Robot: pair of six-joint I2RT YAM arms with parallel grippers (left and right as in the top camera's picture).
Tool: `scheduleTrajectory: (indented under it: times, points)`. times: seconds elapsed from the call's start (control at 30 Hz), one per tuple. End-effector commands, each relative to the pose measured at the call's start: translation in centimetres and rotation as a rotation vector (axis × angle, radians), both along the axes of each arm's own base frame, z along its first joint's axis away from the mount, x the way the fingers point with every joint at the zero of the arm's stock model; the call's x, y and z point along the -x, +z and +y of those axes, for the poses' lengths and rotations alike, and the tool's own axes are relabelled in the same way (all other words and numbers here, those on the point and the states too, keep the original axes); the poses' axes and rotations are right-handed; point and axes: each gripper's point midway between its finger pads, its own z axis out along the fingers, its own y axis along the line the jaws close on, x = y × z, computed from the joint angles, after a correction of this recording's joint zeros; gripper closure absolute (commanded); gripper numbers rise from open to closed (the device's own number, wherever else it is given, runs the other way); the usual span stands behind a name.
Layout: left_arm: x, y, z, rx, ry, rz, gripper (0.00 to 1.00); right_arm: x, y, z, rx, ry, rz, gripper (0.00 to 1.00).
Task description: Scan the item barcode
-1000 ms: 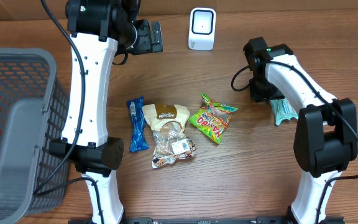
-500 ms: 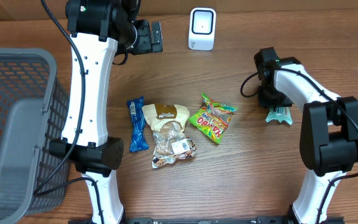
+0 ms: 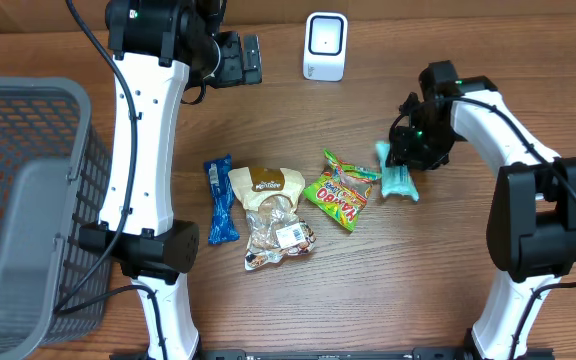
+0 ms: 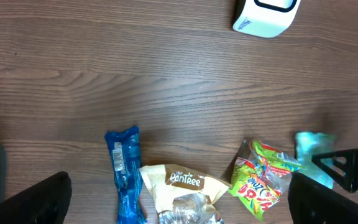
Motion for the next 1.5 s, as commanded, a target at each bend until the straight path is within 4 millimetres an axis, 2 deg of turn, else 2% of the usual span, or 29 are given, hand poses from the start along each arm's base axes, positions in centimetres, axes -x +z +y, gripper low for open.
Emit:
scheduleTrajectory:
  times: [0.0, 0.07, 0.17, 0.23, 0.3, 0.37, 0.5, 0.53, 0.63, 0.73, 0.97, 1.17, 1.27, 1.37, 1.47]
  points:
    - [-0.1, -0.2, -0.5, 0.007, -0.007, 0.005, 0.0, -0.9, 0.4, -1.1, 0.013, -0.018, -0.019, 0.48]
    - [-0.1, -0.2, -0.5, 0.007, -0.007, 0.005, 0.01, -1.5, 1.1, -1.9, 0.05, -0.038, -0.03, 0.5]
    - [-0.1, -0.2, -0.5, 0.007, -0.007, 0.005, 0.0, -3.1, 4.0, -1.7, 0.067, -0.03, -0.083, 0.56]
    - [-0.1, -0.2, -0.5, 0.007, -0.007, 0.005, 0.0, -4.0, 7.1, -0.1, 0.067, 0.015, -0.134, 0.58]
    - [-0.1, -0.2, -0.5, 0.007, -0.007, 0.005, 0.0, -3.9, 8.3, 2.0, 0.07, 0.069, -0.161, 0.58]
    - [-0.1, -0.2, -0.5, 0.007, -0.007, 0.005, 0.0, -3.4, 7.9, 3.7, 0.098, 0.095, -0.16, 0.59]
    - [-0.1, -0.2, -0.5, 0.007, -0.007, 0.005, 0.0, -2.3, 5.1, 4.5, 0.203, -0.021, -0.114, 0.69]
    - [-0.1, -0.2, -0.5, 0.007, -0.007, 0.005, 0.0, -1.6, 3.7, 4.4, 0.253, -0.071, -0.095, 0.71]
    - [-0.1, -0.2, -0.5, 0.007, -0.007, 0.005, 0.0, -0.2, 1.7, 2.4, 0.385, -0.16, -0.062, 0.7]
    - [-0.1, -0.2, -0.5, 0.007, -0.007, 0.005, 0.0, 0.1, 1.1, 1.5, 0.43, -0.159, -0.062, 0.67]
    - [-0.1, -0.2, -0.5, 0.007, -0.007, 0.005, 0.0, -0.4, 0.7, 0.8, 0.47, -0.153, -0.096, 0.66]
    - [-0.1, -0.2, -0.5, 0.007, -0.007, 0.005, 0.0, 1.4, -2.7, -0.1, 0.498, -0.121, -0.064, 0.66]
    - [-0.1, -0.2, -0.5, 0.007, -0.007, 0.005, 0.0, 2.1, -3.6, -0.3, 0.503, -0.117, -0.051, 0.66]
    - [-0.1, -0.2, -0.5, 0.007, -0.007, 0.005, 0.0, 1.7, -3.0, -0.2, 0.498, -0.112, -0.062, 0.67]
    - [-0.1, -0.2, -0.5, 0.007, -0.007, 0.005, 0.0, -0.1, 1.5, 0.5, 0.473, -0.129, -0.12, 0.66]
